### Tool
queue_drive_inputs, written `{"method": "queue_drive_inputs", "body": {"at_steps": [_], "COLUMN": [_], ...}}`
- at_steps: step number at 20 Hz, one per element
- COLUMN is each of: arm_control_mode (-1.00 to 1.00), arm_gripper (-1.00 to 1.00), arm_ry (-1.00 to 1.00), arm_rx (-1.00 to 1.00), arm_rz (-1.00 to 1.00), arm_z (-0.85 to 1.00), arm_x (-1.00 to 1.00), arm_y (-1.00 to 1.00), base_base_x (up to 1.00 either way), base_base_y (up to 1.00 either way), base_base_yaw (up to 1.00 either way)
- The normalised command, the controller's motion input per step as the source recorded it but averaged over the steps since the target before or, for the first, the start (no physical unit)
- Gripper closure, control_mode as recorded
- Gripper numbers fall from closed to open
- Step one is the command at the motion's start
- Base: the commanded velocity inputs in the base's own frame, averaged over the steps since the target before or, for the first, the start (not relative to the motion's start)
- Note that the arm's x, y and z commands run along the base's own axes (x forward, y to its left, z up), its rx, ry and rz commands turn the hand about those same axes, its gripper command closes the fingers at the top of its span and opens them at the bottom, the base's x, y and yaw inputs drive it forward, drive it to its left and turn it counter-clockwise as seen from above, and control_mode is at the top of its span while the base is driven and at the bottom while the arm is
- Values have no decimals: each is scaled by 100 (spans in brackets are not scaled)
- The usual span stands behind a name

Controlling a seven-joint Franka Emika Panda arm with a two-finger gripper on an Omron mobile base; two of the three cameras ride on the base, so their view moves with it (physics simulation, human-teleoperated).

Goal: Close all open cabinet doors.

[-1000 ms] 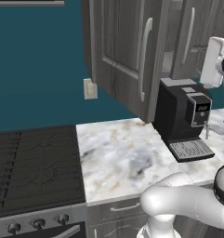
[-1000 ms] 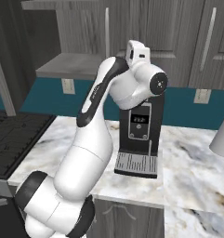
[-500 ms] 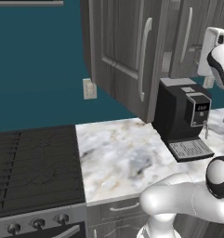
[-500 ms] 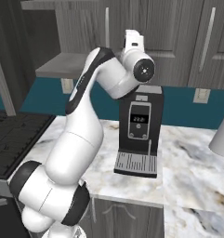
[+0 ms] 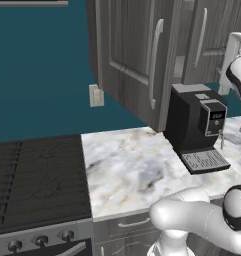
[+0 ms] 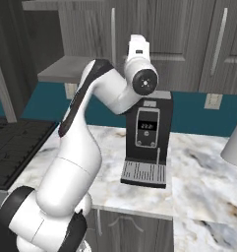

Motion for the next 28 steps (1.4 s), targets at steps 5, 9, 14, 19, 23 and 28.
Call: {"method": "queue_drive_inputs", "body": {"at_steps": [5, 9, 14, 19, 23, 28], "arm_control_mode": [-100, -100, -100, -100, -100, -100], "arm_gripper": [-100, -100, -100, -100, -100, -100], "arm_ry": [-9, -5, 0, 2, 0, 0], "arm_rx": [0, -4, -16, -20, -21, -18], "arm_rz": [-7, -6, -5, -7, -11, -11], "arm_z": [13, 1, 2, 13, 13, 4], "arm_x": [-96, -100, -100, -96, -89, -84], "arm_y": [-5, 6, 40, 63, 78, 89], "base_base_x": [0, 0, 0, 0, 0, 0], "base_base_y": [0, 0, 0, 0, 0, 0], "base_base_yaw": [0, 0, 0, 0, 0, 0]}}
